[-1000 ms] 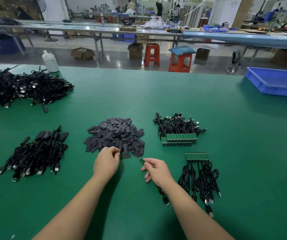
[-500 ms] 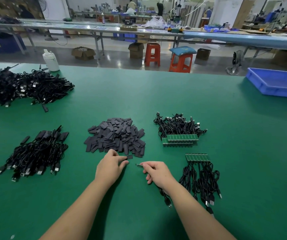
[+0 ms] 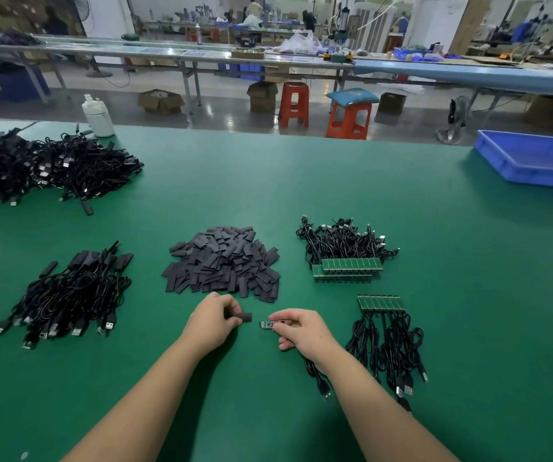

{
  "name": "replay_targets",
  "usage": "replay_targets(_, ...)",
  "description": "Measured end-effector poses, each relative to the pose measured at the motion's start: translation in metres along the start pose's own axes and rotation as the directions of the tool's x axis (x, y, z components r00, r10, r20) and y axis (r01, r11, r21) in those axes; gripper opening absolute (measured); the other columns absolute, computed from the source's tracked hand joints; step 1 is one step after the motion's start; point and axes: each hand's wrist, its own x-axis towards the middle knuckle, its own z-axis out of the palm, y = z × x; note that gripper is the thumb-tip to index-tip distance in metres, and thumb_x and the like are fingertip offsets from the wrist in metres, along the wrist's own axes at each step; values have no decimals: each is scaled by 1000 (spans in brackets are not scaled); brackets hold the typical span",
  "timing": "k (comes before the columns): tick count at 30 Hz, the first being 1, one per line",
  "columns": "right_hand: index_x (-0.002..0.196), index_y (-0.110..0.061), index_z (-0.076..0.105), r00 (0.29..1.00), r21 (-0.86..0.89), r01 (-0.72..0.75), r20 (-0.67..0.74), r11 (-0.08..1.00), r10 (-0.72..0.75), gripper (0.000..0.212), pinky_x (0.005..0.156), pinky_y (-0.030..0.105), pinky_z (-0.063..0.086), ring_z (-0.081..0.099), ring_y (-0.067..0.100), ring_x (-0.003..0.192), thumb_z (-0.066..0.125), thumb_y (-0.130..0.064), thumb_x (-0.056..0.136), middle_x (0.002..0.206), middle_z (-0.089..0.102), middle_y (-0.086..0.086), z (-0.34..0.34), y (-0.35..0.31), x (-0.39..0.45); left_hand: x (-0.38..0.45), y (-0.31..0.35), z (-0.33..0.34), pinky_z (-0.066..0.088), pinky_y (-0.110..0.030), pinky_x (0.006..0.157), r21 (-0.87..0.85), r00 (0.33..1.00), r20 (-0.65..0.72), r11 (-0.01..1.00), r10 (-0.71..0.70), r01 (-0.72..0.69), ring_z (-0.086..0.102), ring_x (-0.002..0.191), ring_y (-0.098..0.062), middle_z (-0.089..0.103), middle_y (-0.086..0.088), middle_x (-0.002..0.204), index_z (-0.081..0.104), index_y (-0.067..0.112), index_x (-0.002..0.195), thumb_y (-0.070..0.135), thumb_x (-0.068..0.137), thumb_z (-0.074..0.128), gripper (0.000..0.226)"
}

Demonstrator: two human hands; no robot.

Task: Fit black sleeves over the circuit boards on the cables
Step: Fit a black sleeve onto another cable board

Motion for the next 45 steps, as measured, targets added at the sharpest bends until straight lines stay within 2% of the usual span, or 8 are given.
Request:
replay_targets(3,101,-16,74,1000,12,-2,-5,1000,2,16,74,26,60,66,11,67,66,-5,93,83,64,6,1,-1,-1,-5,1,0,50,-32,79,-54,1000,7,998,26,-26,57,83,-14,60,10,87,60,32,76,22,84,74,19)
replay_targets(7,107,-7,71,1000,37,-2,-13,999,2,16,72,22,59,67,12,73,62,-3,95,83,67,10,2,-2,-2,-12,-2,2,45,-17,69,-147,998,-21,987,61,-63,61,79,-5,68,15,82,65,32,82,19,87,71,15)
replay_targets(10,111,-3,69,1000,41,-11,-18,999,11,17,70,23,59,67,13,70,59,-5,97,84,68,10,2,-3,-2,-12,-3,2,48,-24,86,4,992,9,992,129,-129,62,95,-10,67,10,99,72,28,108,23,94,63,17)
replay_targets(13,111,-3,67,1000,46,-23,-14,999,24,18,63,23,58,66,12,62,54,-12,102,80,67,9,2,-4,-3,-12,-4,3,47,-31,84,178,983,53,967,178,-184,58,98,-19,57,3,100,67,24,122,32,96,59,28)
replay_targets(26,98,-4,65,990,-22,-99,103,995,100,23,56,25,55,64,14,58,47,-17,104,75,67,7,0,-8,0,-15,-10,1,51,-34,78,376,955,128,878,269,-297,61,92,-20,49,3,104,60,20,116,42,100,47,30)
replay_targets(34,105,-9,68,991,-21,-80,109,997,81,18,61,25,56,64,13,60,53,-20,102,74,66,5,-3,-6,2,-16,-11,2,50,-33,78,348,952,105,887,286,-305,61,91,-21,49,3,110,59,22,125,40,101,48,32)
replay_targets(40,101,-11,73,991,51,-73,112,996,66,12,63,23,56,65,11,65,64,-12,95,79,66,4,-6,-3,3,-15,-9,-6,47,-32,71,367,953,38,883,300,-293,63,91,-20,61,7,103,61,30,112,33,99,49,19)
replay_targets(45,100,-12,74,991,55,-64,117,996,57,12,67,22,56,66,9,67,65,-7,93,80,65,5,-7,1,5,-18,-5,-4,49,-32,77,203,945,41,923,325,-326,59,88,-16,58,6,96,65,31,119,33,101,48,25)
